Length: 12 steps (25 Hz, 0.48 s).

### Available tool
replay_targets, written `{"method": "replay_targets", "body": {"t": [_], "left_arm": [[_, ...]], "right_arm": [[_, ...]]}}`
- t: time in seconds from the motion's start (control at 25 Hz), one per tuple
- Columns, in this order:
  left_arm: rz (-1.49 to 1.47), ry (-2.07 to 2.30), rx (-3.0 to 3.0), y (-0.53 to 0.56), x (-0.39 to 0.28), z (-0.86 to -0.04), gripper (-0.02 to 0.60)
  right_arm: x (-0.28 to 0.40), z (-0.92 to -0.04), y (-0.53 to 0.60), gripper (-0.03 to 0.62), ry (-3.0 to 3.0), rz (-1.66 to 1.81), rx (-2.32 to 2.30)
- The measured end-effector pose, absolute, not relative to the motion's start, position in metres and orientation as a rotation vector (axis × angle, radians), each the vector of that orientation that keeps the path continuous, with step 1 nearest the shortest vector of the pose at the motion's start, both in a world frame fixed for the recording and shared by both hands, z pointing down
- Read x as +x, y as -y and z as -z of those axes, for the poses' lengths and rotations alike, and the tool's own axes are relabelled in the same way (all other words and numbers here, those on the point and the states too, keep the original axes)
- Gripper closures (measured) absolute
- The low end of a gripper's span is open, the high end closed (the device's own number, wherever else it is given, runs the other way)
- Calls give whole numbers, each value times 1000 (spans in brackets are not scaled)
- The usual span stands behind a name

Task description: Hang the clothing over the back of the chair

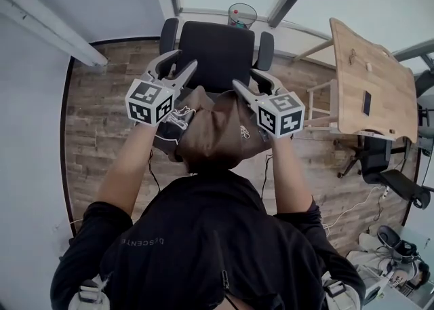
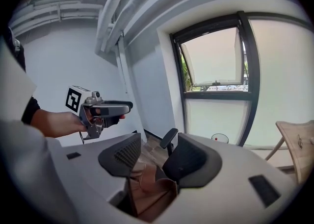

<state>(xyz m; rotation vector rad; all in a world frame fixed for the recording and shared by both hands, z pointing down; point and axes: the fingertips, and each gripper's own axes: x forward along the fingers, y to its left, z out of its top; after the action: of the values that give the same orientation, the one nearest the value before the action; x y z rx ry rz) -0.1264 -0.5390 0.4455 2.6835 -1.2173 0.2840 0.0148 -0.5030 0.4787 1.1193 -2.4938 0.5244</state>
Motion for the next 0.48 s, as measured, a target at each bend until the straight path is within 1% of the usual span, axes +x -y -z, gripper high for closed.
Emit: {"method": "replay_targets", "body": {"t": [0.24, 0.36, 0.48], "left_arm": [[-230, 1167, 2760, 512, -125, -419, 380], [-196, 1143, 2793, 498, -125, -409, 399], [-162, 1113, 2825, 484, -124, -402, 422]], "right_arm": [[8, -451, 478, 373, 2518, -451, 1192], [6, -435, 463, 389, 2547, -400, 1247], [6, -420, 447, 427, 2582, -332, 1316]]}}
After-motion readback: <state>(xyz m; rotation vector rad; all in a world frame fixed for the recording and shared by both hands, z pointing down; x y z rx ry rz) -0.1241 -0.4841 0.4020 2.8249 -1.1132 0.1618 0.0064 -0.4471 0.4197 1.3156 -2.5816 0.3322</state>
